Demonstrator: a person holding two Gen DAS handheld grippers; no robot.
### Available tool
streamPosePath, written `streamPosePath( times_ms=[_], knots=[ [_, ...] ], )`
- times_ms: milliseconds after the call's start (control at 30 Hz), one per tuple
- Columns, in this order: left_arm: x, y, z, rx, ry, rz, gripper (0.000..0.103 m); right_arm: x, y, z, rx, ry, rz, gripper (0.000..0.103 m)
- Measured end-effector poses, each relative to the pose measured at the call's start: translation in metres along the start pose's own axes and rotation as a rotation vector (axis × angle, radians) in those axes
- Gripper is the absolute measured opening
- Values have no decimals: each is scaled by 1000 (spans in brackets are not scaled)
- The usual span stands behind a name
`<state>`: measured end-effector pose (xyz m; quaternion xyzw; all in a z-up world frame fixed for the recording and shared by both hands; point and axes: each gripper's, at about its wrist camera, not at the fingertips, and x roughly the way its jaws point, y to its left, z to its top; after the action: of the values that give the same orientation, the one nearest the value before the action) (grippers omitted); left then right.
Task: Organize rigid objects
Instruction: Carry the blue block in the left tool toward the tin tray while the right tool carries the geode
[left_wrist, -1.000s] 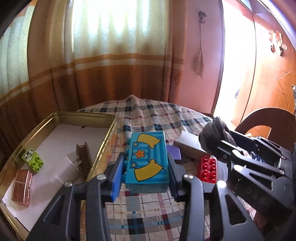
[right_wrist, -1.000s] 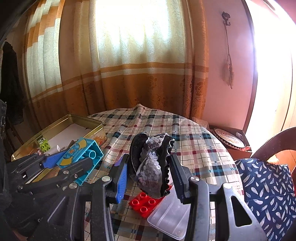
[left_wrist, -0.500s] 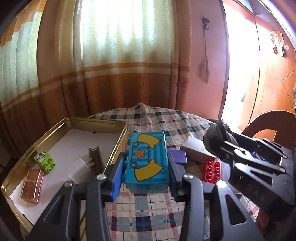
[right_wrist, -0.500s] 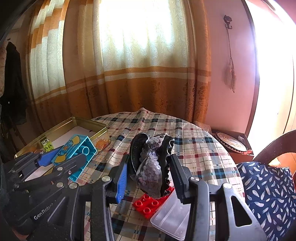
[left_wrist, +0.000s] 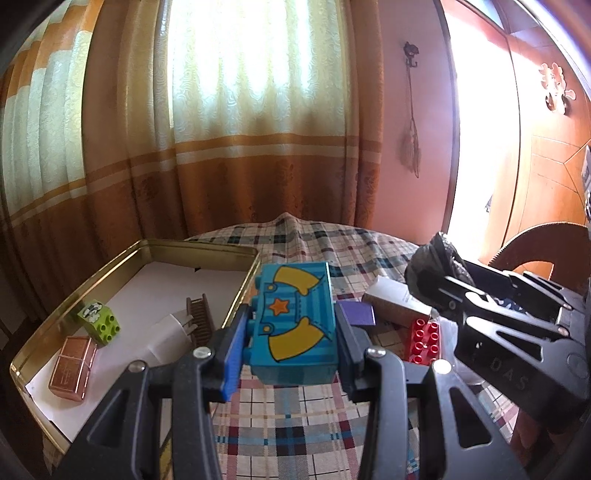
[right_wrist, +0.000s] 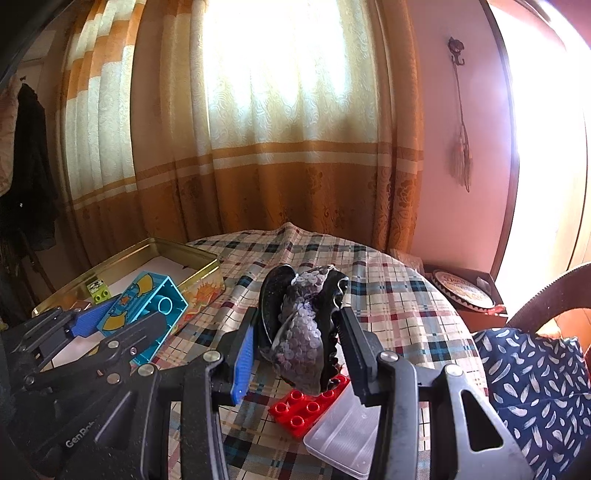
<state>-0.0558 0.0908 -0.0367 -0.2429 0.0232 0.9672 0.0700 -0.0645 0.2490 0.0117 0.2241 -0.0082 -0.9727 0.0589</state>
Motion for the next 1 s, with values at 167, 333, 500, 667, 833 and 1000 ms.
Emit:
streamPosePath(
  times_ms=[167,333,500,667,833,1000],
  knots=[
    [-4,3,0,-8,-12,0,41,-2,2,0,-10,-10,2,46],
    [-5,3,1,-12,-17,1,41,-3,2,0,-6,-17,2,46],
    [-5,4,2,-21,-22,0,41,-6,5,0,-14,-36,8,46],
    [-7,6,2,-26,-33,5,41,-12,19,-1,-55,-59,15,46],
    [-12,11,0,-42,-42,21,41,-14,25,-1,-56,-62,41,46],
    [-16,18,-2,-45,-55,38,41,-14,22,-1,-37,-63,43,46]
  ],
)
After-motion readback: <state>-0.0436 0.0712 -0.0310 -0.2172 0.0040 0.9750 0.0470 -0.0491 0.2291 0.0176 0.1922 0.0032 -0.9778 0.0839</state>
